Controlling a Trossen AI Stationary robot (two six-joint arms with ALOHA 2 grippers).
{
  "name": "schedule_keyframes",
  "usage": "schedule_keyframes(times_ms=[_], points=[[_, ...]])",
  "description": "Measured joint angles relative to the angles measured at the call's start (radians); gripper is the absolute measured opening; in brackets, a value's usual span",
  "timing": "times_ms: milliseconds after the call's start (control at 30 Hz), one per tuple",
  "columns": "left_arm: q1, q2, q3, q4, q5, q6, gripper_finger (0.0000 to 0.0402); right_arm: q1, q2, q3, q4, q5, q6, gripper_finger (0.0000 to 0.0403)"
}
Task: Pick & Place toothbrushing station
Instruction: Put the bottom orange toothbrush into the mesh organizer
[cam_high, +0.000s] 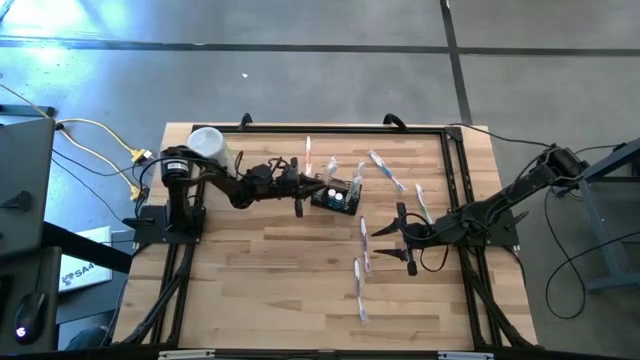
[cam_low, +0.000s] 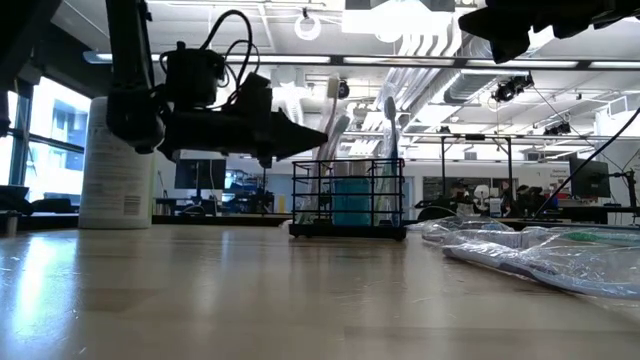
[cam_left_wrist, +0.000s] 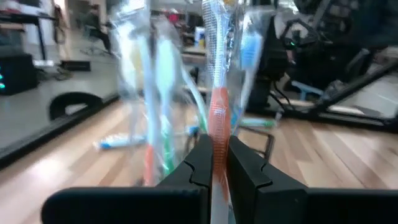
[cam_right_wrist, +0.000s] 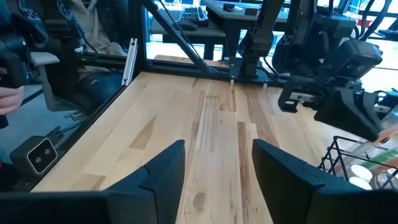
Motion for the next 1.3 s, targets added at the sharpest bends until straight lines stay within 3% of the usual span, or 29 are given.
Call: schedule_keyframes(times_ms=[800, 1300], points=[[0.000, 0.045, 0.001, 0.004, -0.008, -0.026, 0.0036, 0.000, 0.000, 0.000, -0.001, 0.000, 0.004, 0.0180], [0.000, 0.045, 0.002, 0.007, 0.000, 0.086, 0.0037, 0.000, 0.000, 0.000, -0.001, 0.000, 0.000, 0.0180]])
